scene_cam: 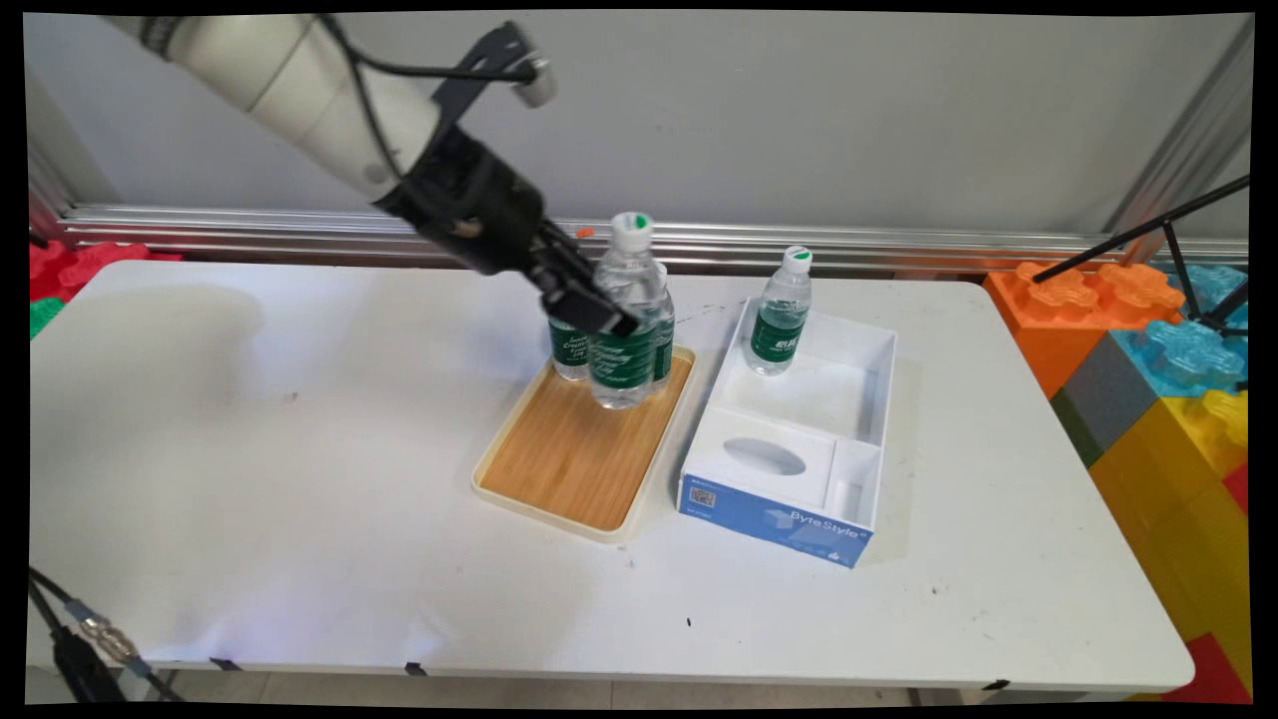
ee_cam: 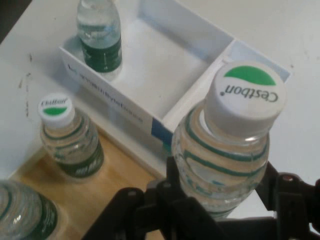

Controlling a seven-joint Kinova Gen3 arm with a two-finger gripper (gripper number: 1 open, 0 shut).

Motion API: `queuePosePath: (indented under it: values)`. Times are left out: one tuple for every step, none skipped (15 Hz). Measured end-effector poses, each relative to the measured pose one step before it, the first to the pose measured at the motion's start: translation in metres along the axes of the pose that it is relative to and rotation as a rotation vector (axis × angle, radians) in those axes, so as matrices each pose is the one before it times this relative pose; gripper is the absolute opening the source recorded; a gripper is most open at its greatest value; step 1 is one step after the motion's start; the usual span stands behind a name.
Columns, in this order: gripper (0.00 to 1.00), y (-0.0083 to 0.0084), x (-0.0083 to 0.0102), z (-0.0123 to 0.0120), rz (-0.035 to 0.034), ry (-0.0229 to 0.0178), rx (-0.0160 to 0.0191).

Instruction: Place the picked object on the tray

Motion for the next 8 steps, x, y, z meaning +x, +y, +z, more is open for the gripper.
queuePosePath:
  values:
    - [0.0, -0.0052, -0.00841, -0.00108, 0.00972, 0.00066, -0.00932]
    - [0.0, -0.00319, -0.0055, 0.00008, 0.00755, 0.00175, -0.00541]
    - [0.0, -0.00426, -0.00792, 0.00112, 0.01095, 0.0019, -0.0085]
    - [0.0, -0.00418, -0.0072, 0.00253, 0.01174, 0.00559, -0.00652]
    - [0.0, -0.00512, -0.00898, 0.00516, 0.01556, 0.00777, -0.00736]
    - [0.0, -0.00351, -0.00619, 0.0048, 0.01175, 0.00606, -0.0052]
    - [0.0, -0.0032, -0.00601, 0.00568, 0.0113, 0.0071, -0.00537]
    - [0.0, -0.00366, -0.00764, 0.00787, 0.01496, 0.00832, -0.00824]
